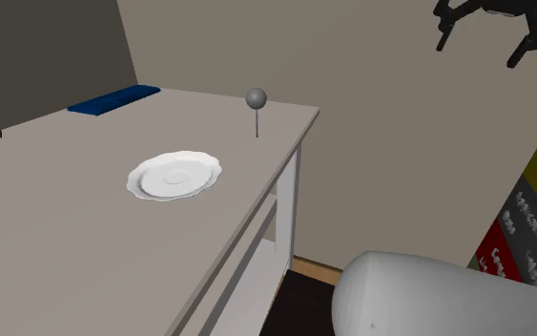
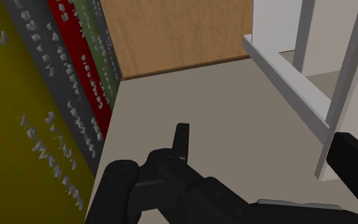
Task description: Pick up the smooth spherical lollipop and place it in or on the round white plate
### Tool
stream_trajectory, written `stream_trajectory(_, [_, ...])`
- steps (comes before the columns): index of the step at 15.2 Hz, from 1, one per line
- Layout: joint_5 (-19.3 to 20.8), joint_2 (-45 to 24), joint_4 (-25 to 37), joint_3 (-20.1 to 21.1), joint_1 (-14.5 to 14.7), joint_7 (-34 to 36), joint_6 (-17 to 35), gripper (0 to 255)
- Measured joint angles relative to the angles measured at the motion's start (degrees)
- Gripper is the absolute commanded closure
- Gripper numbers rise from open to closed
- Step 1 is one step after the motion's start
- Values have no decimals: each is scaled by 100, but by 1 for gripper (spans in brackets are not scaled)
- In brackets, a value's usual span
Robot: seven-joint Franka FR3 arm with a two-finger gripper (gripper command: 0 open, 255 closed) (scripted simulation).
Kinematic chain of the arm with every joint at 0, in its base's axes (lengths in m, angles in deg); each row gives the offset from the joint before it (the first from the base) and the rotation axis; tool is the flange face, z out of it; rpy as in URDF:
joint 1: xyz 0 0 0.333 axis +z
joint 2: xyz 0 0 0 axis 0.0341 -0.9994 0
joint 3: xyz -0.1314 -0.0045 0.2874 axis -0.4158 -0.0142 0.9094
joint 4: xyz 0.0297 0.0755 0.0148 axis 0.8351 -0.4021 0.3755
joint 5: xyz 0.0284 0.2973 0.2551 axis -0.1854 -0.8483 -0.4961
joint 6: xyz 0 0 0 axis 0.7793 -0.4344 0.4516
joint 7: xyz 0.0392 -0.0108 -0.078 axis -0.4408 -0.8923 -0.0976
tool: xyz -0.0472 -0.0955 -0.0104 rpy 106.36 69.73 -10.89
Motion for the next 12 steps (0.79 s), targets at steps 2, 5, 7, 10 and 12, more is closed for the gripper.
stream_trajectory(2, [-20,-21,4,90,12,87,27,0])
stream_trajectory(5, [-79,-140,-6,486,46,475,190,0])
stream_trajectory(7, [-129,-316,46,833,77,817,341,0])
stream_trajectory(10, [-160,-559,191,1327,101,1326,464,0])
stream_trajectory(12, [-155,-763,285,1655,100,1662,580,0])
